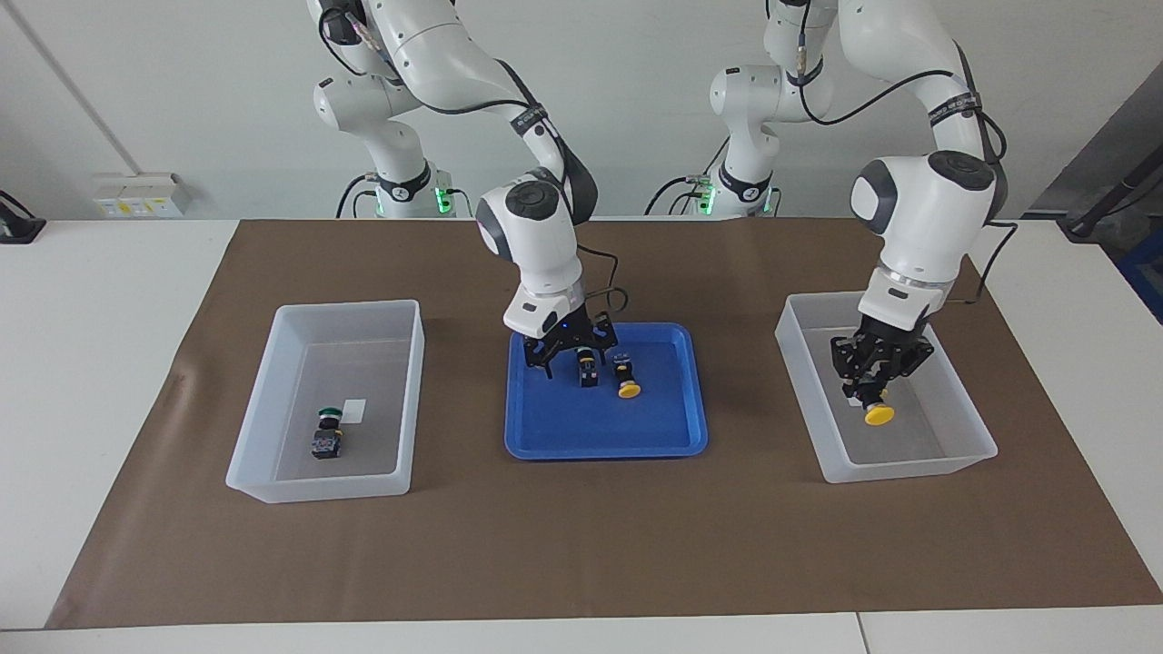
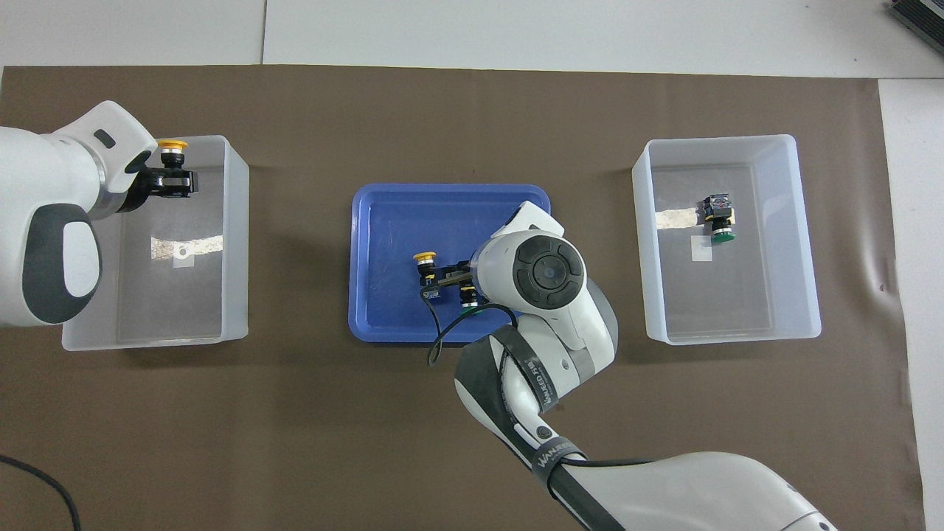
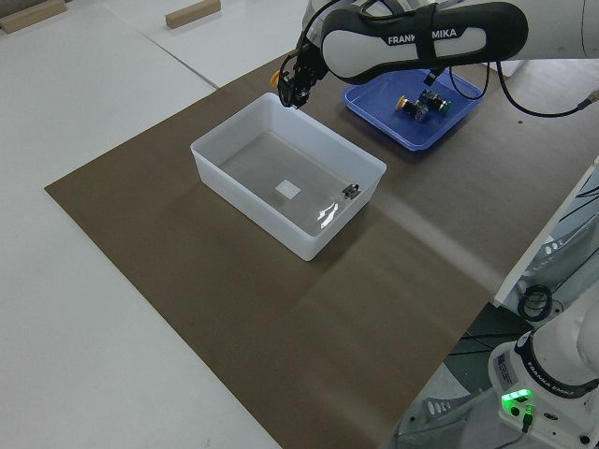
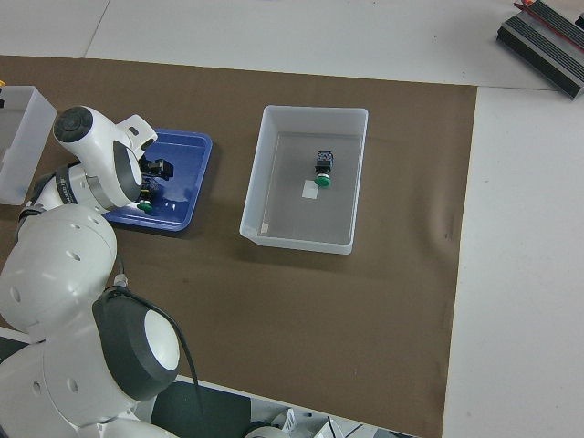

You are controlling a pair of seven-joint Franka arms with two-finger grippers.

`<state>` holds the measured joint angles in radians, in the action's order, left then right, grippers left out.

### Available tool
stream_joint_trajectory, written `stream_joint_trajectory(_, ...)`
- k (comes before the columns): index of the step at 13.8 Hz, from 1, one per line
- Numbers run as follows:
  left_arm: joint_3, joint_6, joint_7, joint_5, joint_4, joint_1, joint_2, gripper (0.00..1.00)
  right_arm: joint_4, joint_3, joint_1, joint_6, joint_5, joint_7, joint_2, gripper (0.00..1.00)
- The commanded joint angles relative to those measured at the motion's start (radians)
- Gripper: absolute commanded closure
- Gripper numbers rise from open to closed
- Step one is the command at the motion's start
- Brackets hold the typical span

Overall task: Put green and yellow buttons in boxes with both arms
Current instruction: 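Carry the yellow button to the left box while the right gripper grasps a green button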

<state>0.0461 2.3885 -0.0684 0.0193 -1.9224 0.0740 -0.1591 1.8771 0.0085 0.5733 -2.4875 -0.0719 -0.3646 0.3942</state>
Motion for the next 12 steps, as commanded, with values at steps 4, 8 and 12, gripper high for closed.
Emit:
stream_joint_trajectory(4, -0.015, 0.034, -0.110, 0.031, -0.004, -0.068, -0.062, 1.00, 0.051, -0.002, 0.020, -0.031, 0.008, 0.012, 0.012, 0.52)
stream_joint_trajectory(8, -0.015, 0.064, -0.111, 0.031, -0.056, -0.056, -0.066, 1.00, 0.014, -0.005, 0.005, -0.016, 0.035, 0.016, 0.011, 1.00)
stream_joint_trajectory(12, -0.015, 0.129, -0.106, 0.031, -0.058, -0.050, -0.115, 1.00, -0.065, -0.015, -0.082, 0.188, 0.037, 0.068, -0.093, 1.00)
